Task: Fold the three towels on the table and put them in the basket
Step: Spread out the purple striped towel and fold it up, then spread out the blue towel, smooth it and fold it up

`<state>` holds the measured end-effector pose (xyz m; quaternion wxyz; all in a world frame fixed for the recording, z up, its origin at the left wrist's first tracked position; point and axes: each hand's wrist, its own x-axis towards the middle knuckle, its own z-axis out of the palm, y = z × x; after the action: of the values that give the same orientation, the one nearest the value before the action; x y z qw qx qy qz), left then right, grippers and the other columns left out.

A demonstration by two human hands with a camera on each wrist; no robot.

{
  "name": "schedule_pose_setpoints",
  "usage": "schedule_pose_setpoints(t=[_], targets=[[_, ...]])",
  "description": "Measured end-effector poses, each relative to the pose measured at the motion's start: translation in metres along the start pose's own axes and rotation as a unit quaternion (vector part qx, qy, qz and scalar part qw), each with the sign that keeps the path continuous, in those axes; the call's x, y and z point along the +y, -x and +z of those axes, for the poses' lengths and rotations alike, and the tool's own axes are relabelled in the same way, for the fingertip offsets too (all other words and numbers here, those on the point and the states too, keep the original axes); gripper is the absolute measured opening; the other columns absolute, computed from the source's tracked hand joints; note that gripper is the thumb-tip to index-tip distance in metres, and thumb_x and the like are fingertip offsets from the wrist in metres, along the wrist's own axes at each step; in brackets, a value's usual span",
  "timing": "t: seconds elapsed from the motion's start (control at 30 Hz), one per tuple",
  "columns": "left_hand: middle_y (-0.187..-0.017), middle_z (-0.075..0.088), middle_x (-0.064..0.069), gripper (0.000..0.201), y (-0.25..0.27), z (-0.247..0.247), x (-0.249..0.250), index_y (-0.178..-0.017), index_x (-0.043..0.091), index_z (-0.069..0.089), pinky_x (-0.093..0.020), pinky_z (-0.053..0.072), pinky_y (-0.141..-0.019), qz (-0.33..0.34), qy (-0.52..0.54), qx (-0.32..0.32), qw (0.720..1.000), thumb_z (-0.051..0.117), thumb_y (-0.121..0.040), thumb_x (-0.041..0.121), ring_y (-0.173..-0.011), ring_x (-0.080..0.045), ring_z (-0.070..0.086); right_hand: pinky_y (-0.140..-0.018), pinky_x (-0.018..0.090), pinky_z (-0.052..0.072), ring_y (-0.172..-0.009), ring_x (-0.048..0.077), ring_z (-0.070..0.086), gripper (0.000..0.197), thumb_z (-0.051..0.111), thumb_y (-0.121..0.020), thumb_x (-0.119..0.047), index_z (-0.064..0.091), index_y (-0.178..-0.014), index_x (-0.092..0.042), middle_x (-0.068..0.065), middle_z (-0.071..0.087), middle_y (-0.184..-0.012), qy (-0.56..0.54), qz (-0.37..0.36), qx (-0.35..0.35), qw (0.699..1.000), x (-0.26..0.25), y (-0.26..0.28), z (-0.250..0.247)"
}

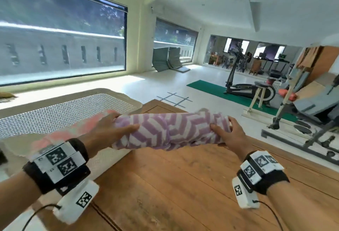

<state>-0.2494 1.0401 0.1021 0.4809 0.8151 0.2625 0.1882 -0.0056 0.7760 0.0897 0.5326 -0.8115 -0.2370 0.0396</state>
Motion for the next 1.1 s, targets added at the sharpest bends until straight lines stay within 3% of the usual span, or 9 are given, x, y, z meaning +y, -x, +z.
schedule_pose_setpoints(t=[0.13, 0.27, 0.4, 0.5, 0.67, 0.8, 0.87, 0.97, 1.1], targets=[[-0.113, 0.062, -0.003, 0.101, 0.008, -0.074, 0.007, -0.13, 0.024, 0.044, -0.034, 0.059, -0.065, -0.009, 0.02, 0.063, 0.998, 0.073, -0.048, 0.074, -0.09, -0.021, 0.067, -0.07, 0.038, 0.06, -0.104, 0.025, 0.061, 0.07, 0.074, -0.076, -0.04, 0.043, -0.134, -0.015, 0.007, 0.057, -0.12, -0.023, -0.069, -0.054, 0.996, -0.072, -0.055, 0.057], [-0.105, 0.061, -0.001, 0.066, 0.007, -0.136, -0.01, -0.127, 0.021, 0.045, -0.026, 0.057, -0.057, -0.037, 0.014, 0.127, 0.991, 0.073, -0.072, 0.045, -0.086, -0.018, 0.067, -0.07, 0.047, 0.06, -0.102, 0.029, 0.061, 0.068, 0.075, -0.076, -0.04, 0.046, -0.131, -0.013, 0.008, 0.057, -0.117, -0.014, -0.121, -0.106, 0.987, -0.131, -0.101, 0.134], [-0.114, 0.063, -0.007, 0.066, -0.011, -0.192, -0.053, -0.129, 0.02, 0.045, -0.032, 0.06, -0.065, -0.061, 0.0, 0.136, 0.989, 0.072, -0.073, 0.042, -0.089, -0.021, 0.069, -0.079, 0.048, 0.057, -0.103, 0.029, 0.059, 0.064, 0.072, -0.079, -0.042, 0.047, -0.13, -0.012, 0.006, 0.055, -0.118, 0.046, -0.149, -0.158, 0.975, -0.17, -0.14, 0.224], [-0.113, 0.062, -0.009, 0.063, -0.036, -0.231, -0.089, -0.129, 0.019, 0.044, -0.036, 0.06, -0.07, -0.092, -0.014, 0.118, 0.989, 0.072, -0.076, 0.035, -0.089, -0.023, 0.069, -0.091, 0.051, 0.052, -0.111, 0.03, 0.056, 0.067, 0.071, -0.078, -0.048, 0.048, -0.13, -0.012, 0.008, 0.055, -0.128, 0.117, -0.152, -0.194, 0.962, -0.189, -0.168, 0.292], [-0.105, 0.066, -0.006, 0.05, -0.084, -0.279, -0.141, -0.12, 0.014, 0.049, -0.026, 0.058, -0.067, -0.143, -0.063, 0.046, 0.987, 0.073, -0.079, 0.032, -0.087, -0.019, 0.069, -0.094, 0.045, 0.05, -0.111, 0.031, 0.056, 0.069, 0.064, -0.082, -0.054, 0.046, -0.131, -0.008, 0.011, 0.054, -0.129, 0.273, -0.116, -0.262, 0.918, -0.203, -0.201, 0.387], [-0.101, 0.069, -0.001, 0.037, -0.108, -0.294, -0.172, -0.11, 0.016, 0.052, -0.03, 0.059, -0.077, -0.15, -0.121, -0.04, 0.98, 0.071, -0.081, 0.029, -0.087, -0.014, 0.07, -0.072, 0.029, 0.048, -0.098, 0.024, 0.056, 0.053, 0.058, -0.088, -0.05, 0.048, -0.12, -0.008, 0.011, 0.055, -0.117, 0.363, -0.096, -0.281, 0.883, -0.204, -0.209, 0.437], [-0.106, 0.068, 0.004, 0.038, -0.114, -0.295, -0.185, -0.115, 0.02, 0.05, -0.03, 0.058, -0.082, -0.136, -0.19, -0.088, 0.968, 0.069, -0.084, 0.032, -0.092, -0.011, 0.068, -0.073, 0.031, 0.046, -0.096, 0.024, 0.057, 0.048, 0.056, -0.091, -0.047, 0.051, -0.112, -0.004, 0.011, 0.058, -0.11, 0.405, -0.094, -0.286, 0.863, -0.2, -0.207, 0.459], [-0.113, 0.061, 0.01, 0.037, -0.121, -0.293, -0.196, -0.12, 0.028, 0.049, -0.029, 0.052, -0.091, -0.092, -0.338, -0.151, 0.924, 0.06, -0.087, 0.038, -0.1, -0.008, 0.059, -0.085, 0.034, 0.048, -0.102, 0.026, 0.059, 0.067, 0.055, -0.091, -0.049, 0.045, -0.137, -0.002, 0.013, 0.06, -0.115, 0.492, -0.082, -0.335, 0.799, -0.192, -0.197, 0.488], [-0.109, 0.059, 0.008, 0.03, -0.129, -0.292, -0.194, -0.114, 0.023, 0.054, -0.025, 0.05, -0.086, -0.076, -0.408, -0.187, 0.89, 0.057, -0.087, 0.037, -0.097, -0.011, 0.057, -0.093, 0.037, 0.048, -0.11, 0.026, 0.059, 0.049, 0.057, -0.089, -0.044, 0.057, -0.126, -0.012, 0.009, 0.061, -0.125, 0.568, -0.101, -0.371, 0.728, -0.19, -0.189, 0.504]])
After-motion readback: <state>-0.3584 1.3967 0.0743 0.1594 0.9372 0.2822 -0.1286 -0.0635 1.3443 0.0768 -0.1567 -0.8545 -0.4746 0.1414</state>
